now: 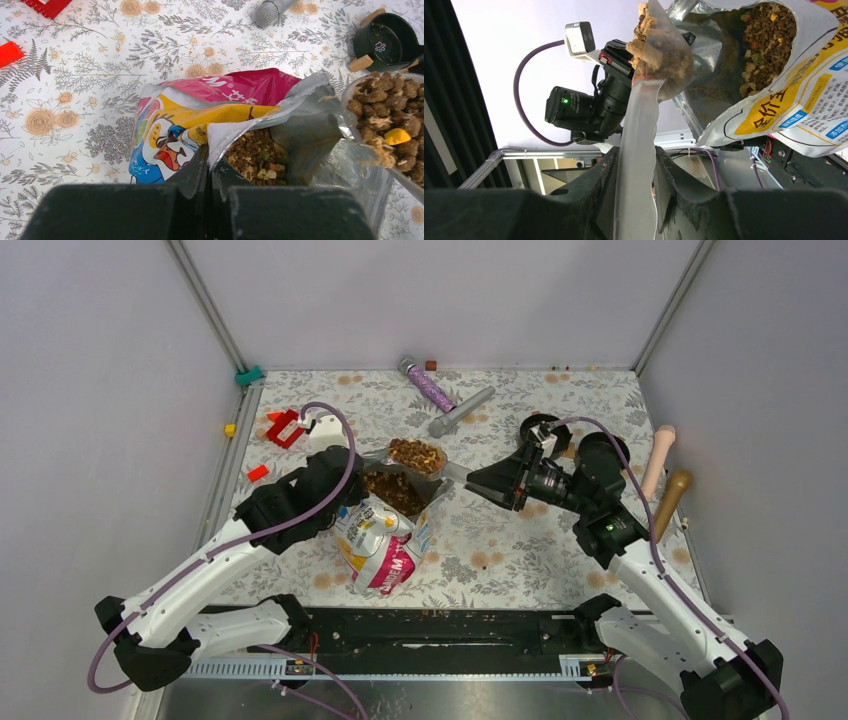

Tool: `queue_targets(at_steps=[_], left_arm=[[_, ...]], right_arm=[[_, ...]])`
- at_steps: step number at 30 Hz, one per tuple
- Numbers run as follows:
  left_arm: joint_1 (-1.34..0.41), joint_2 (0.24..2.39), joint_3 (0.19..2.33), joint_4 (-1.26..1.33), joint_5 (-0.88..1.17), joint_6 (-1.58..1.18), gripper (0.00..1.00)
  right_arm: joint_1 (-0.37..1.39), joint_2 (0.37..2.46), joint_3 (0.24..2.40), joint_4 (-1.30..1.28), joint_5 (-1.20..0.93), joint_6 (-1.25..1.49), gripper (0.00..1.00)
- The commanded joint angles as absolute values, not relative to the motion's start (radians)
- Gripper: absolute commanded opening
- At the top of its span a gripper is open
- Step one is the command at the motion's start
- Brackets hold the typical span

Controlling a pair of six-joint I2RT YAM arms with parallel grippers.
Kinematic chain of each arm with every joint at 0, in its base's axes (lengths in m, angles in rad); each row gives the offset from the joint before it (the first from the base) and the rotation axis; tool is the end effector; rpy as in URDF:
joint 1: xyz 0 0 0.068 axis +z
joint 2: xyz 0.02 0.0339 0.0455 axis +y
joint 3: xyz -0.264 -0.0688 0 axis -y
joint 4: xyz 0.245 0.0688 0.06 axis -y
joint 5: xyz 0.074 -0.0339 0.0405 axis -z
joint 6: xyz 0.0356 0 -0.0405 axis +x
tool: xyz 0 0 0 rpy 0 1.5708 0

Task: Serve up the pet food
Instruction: Pour the pet food into the pet food bowl.

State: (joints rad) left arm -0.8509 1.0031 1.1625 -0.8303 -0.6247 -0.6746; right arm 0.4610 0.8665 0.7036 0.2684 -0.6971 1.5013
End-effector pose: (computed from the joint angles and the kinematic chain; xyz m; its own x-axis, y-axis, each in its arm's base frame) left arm 0.1416 -0.1299 0.3703 -0.5124 -0.1841 -0.8388 -0.0156 0.9786 -0.2053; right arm 0.1701 0.1100 0.3448 -0.9041 0.4049 -0.1365 -0.1575 -0.0188 0.9873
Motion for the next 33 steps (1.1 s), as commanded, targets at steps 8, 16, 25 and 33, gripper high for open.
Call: queue_targets(at_steps=[8, 16, 25, 33], left_arm=[[-0.859, 0.997, 1.184, -0.768, -0.649, -0.692, 0.00], [-0.859, 1.002, 1.184, -0.768, -0.647, -0.693, 0.00], [-0.858, 1.008, 1.184, -0.769, -0.652, -0.688, 0.00], [-0.858, 1.005, 1.185, -0.769, -0.658, -0.686, 0.00]], right_arm=[[0.416, 0.885, 0.788, 0.379, -0.693, 1.521, 0.00], [0.322, 0.915, 0.825, 0.380, -0.689, 1.521, 0.00], [0.196, 0.950, 0.840, 0.382, -0.705, 1.517, 0.00], [0.060, 0.961, 0.832, 0.381, -0.718, 1.502, 0.00]])
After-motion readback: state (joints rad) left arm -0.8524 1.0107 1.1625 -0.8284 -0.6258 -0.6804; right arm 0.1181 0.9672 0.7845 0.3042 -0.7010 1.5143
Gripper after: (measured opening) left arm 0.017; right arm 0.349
